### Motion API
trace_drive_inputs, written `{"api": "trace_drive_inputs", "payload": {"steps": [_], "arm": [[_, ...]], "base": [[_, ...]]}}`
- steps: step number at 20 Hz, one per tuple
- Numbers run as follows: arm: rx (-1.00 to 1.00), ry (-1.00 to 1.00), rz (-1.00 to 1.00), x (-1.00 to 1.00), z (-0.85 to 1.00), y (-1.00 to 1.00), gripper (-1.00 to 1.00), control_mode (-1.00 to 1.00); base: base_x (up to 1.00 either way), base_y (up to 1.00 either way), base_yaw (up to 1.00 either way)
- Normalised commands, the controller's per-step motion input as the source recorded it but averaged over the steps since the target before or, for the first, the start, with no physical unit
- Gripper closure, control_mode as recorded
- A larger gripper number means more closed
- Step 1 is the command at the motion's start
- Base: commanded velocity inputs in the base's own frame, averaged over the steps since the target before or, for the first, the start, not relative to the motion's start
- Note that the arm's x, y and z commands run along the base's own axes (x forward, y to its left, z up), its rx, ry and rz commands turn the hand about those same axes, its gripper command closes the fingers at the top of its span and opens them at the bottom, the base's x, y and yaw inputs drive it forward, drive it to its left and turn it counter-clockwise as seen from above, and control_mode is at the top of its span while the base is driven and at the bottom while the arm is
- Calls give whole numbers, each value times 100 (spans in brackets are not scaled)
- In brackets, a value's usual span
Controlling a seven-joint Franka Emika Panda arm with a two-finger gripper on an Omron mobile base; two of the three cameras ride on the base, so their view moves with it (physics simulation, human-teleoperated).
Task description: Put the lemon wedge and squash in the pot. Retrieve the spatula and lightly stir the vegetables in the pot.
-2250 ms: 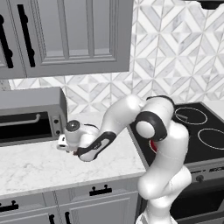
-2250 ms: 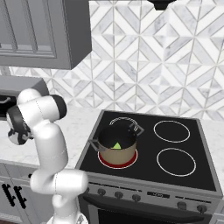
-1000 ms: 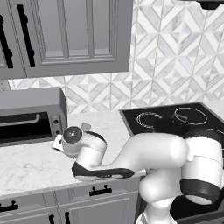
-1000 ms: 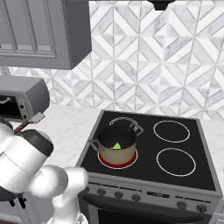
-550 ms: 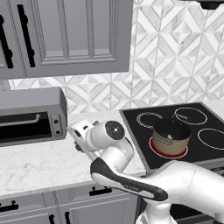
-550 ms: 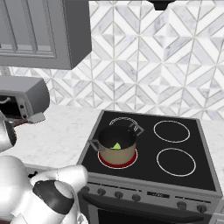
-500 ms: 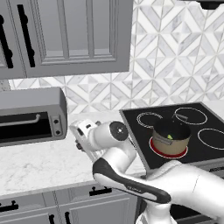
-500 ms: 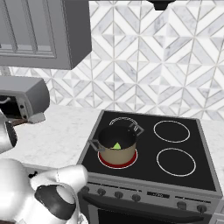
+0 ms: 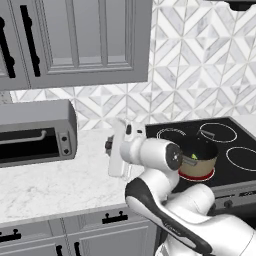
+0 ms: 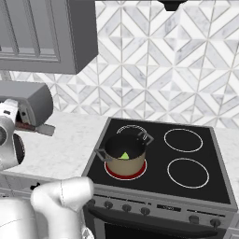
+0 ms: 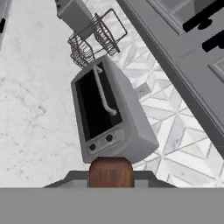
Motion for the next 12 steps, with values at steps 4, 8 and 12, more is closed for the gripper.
{"api": "trace_drive_inputs", "payload": {"steps": [4, 8, 12], "arm": [[72, 39, -51, -24, 100, -55, 100, -100], [65, 40, -43, -4, 96, -83, 100, -100], [58, 31, -36, -17, 88, -100, 100, -100]], "base": [[0, 0, 0], [0, 0, 0], [0, 0, 0]]}}
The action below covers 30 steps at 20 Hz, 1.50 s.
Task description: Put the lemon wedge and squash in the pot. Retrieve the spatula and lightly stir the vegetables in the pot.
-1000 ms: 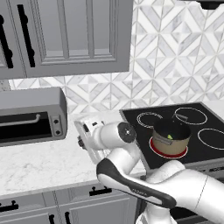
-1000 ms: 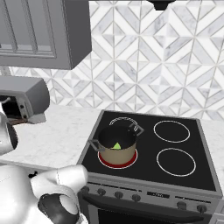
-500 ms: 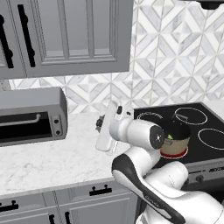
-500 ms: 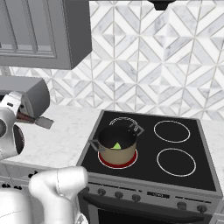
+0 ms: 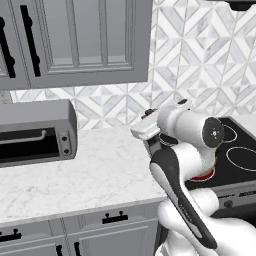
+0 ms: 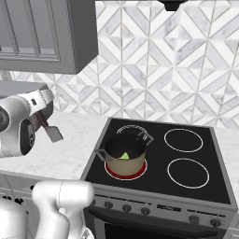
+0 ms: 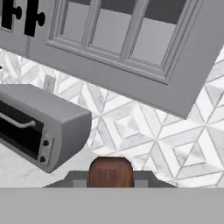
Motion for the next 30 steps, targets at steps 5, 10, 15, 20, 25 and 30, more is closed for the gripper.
{"api": "trace_drive_inputs", "payload": {"steps": [5, 10, 15, 20, 25, 30], "arm": [[45, 12, -29, -19, 45, -97, 100, -100], [24, 0, -25, 37, 0, -96, 100, -100], [21, 0, -22, 45, -1, -86, 100, -100], [16, 0, -23, 18, -21, -84, 100, -100], [3, 0, -23, 0, -29, -60, 100, -100], [5, 5, -18, 0, -14, -34, 100, -100]], "base": [[0, 0, 0], [0, 0, 0], [0, 0, 0], [0, 0, 0], [0, 0, 0], [0, 0, 0]]}}
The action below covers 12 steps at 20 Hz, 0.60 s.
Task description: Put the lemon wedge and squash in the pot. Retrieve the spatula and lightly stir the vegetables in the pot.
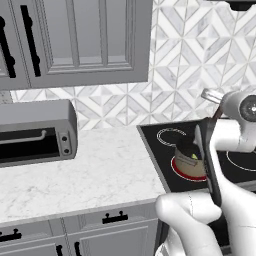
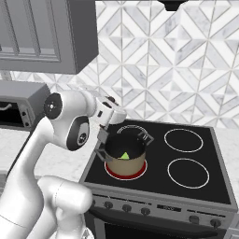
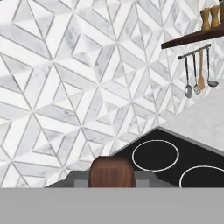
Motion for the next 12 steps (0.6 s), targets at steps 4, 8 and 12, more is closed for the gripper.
{"api": "trace_drive_inputs", "payload": {"steps": [4, 8, 12], "arm": [[7, 15, -14, 11, -26, -10, 100, -100], [3, 11, -13, 20, -30, -1, 100, -100], [0, 1, -15, 19, -29, -9, 100, -100]], "base": [[0, 0, 0], [0, 0, 0], [0, 0, 0]]}}
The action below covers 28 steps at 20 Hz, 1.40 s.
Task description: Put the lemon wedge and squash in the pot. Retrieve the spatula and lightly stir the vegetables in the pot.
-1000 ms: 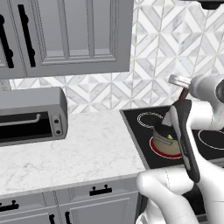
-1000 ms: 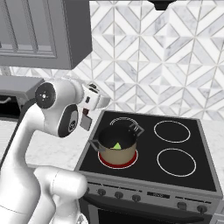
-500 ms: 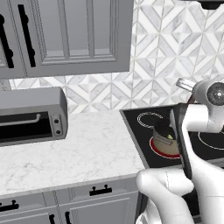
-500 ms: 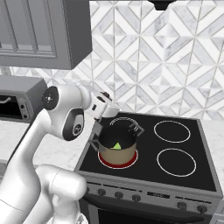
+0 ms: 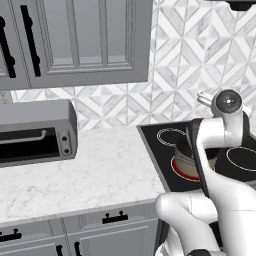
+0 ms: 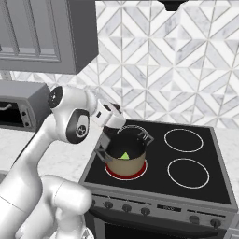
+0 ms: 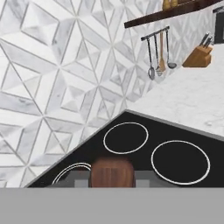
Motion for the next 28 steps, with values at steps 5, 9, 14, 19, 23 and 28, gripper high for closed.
{"api": "trace_drive_inputs", "payload": {"steps": [5, 9, 14, 19, 23, 28], "arm": [[0, 0, -15, 7, -39, -12, 100, -100], [0, 0, -13, 15, -38, -8, 100, -100], [0, 0, -12, 25, -36, -11, 100, -100], [0, 4, -10, 24, -36, -14, 100, -100], [0, 12, -6, 41, -34, -5, 100, -100], [0, 5, -4, 48, -8, -1, 100, -100]], "base": [[0, 0, 0], [0, 0, 0], [0, 0, 0], [0, 0, 0], [0, 0, 0], [0, 0, 0]]}}
